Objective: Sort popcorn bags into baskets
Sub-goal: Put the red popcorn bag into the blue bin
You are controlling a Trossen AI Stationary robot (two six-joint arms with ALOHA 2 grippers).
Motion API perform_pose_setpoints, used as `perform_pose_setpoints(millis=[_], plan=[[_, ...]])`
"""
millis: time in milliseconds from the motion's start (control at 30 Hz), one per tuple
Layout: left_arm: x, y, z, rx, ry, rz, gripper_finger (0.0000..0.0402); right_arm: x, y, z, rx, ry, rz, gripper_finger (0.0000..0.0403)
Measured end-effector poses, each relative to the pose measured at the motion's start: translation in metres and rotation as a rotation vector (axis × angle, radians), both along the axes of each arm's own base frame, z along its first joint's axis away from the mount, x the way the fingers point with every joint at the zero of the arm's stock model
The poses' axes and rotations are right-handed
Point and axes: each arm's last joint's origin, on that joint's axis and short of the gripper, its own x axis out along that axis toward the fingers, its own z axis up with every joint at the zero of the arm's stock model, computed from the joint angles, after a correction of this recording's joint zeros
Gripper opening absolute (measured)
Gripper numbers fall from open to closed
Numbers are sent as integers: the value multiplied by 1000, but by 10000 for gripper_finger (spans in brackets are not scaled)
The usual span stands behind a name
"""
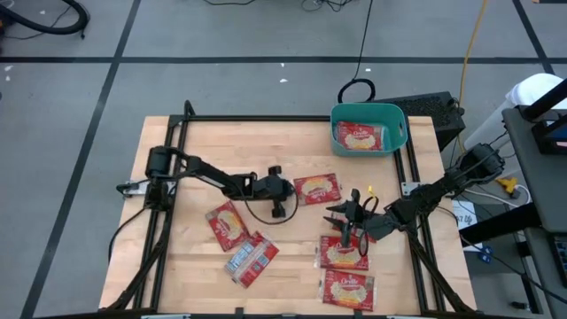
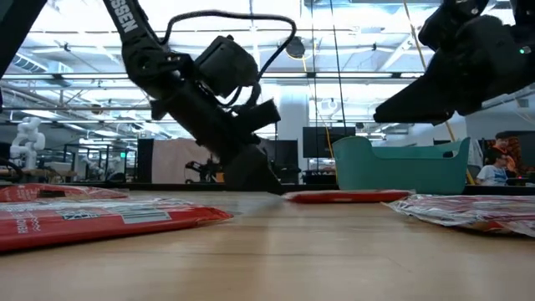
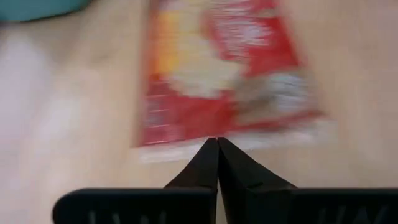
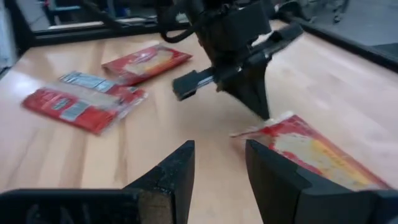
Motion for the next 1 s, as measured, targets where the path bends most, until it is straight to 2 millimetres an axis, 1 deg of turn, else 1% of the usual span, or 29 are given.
perform_pose_setpoints(millis=[67,133,167,233,333,400,433,500,533,633,700,800,900,1000], plan=[[-6,15,4,14,42,119,12,0,-2,-1,-12,6,-34,134],[-13,27,9,-8,69,185,18,0,-5,-3,-7,18,-54,134],[-15,31,12,-35,72,186,19,0,-7,-4,-11,31,-60,134],[-15,30,22,-117,40,114,18,0,-10,-7,-3,56,-85,134],[-13,18,29,-229,16,-43,16,-2,-16,-12,10,99,-126,134],[-11,4,30,-239,13,-133,27,-2,-18,-13,20,109,-140,134],[-10,-4,30,-229,13,-167,39,-2,-18,-13,21,109,-142,134],[-9,-22,31,-197,8,-222,73,-2,-18,-13,21,108,-142,134],[-8,-29,31,-162,1,-222,94,-2,-18,-13,20,109,-142,134],[-8,-47,32,0,-5,-154,162,-2,-19,-13,18,110,-140,134],[-5,-51,28,71,-28,-124,204,-2,-18,-13,19,111,-137,134],[-2,-50,18,64,-31,-128,246,-2,-18,-13,31,120,-113,134],[2,-50,9,69,-45,-115,256,-2,-17,-15,48,148,-72,134],[4,-46,2,79,-55,-96,242,-3,-16,-16,59,166,-54,134]])
